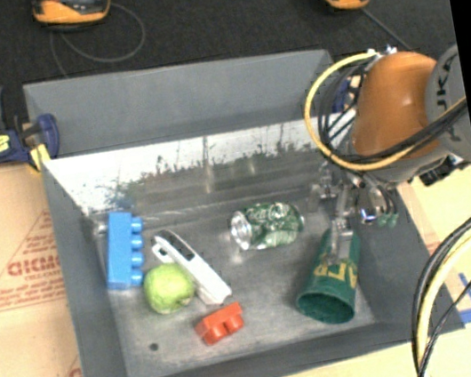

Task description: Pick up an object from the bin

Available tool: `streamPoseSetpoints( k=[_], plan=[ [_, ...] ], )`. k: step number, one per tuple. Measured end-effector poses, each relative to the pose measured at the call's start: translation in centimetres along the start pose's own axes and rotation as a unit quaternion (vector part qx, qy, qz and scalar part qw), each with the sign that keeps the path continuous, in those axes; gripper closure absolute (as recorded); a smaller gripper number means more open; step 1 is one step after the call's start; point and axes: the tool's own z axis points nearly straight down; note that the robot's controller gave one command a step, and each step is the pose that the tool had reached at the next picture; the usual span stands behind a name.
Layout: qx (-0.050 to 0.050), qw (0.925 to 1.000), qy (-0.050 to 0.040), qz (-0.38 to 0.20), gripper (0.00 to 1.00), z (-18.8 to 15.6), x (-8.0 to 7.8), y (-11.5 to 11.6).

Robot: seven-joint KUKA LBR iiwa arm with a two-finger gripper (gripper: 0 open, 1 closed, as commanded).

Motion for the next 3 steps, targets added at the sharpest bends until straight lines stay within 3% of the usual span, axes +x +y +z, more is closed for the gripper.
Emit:
streamPoseSetpoints(
  k=[1,2,3],
  plan=[
    [0.0,0.9991,0.0007,-0.043,0.0,2.6,0.6,-1.8],
    [-0.001,0.9999,-0.0014,0.014,0.0,4.7,1.3,-2.2],
    [0.002,0.9901,-0.0135,-0.14,0.0,6.0,4.4,-2.8]
  ],
)
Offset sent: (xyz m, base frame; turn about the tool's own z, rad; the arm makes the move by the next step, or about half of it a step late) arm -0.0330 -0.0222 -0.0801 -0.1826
